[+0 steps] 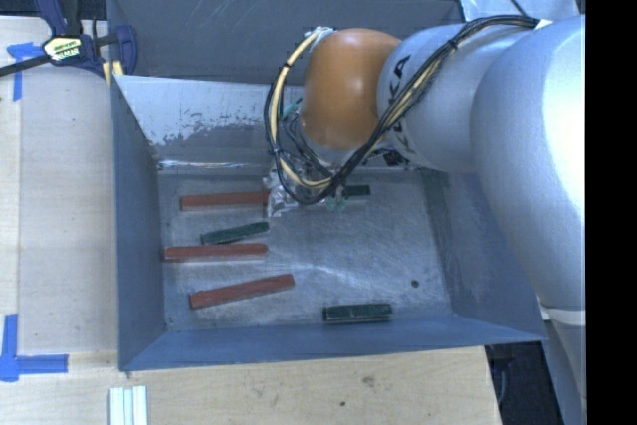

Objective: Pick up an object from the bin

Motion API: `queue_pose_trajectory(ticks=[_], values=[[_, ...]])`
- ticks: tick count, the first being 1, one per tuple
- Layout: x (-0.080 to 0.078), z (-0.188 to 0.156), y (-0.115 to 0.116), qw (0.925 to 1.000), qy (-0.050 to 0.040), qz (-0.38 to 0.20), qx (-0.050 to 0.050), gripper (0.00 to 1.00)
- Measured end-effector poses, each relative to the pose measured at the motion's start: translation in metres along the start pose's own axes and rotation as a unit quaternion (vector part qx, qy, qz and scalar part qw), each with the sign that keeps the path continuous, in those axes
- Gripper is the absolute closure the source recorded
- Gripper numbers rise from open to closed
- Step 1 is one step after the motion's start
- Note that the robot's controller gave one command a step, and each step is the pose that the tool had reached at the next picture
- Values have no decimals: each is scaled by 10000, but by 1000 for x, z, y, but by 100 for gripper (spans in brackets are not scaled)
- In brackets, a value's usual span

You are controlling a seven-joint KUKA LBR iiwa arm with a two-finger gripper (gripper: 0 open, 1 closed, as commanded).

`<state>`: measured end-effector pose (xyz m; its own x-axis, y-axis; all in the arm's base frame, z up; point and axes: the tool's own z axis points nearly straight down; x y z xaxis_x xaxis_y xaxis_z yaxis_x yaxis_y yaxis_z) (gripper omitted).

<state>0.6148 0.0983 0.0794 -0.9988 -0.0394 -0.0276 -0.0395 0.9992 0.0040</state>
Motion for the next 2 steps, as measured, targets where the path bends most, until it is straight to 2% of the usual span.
queue_pose_trajectory(ticks=[1,2], values=[[0,0,0,10000,0,1,0,100],[-9,-174,-25,10000,80,28,20,100]])
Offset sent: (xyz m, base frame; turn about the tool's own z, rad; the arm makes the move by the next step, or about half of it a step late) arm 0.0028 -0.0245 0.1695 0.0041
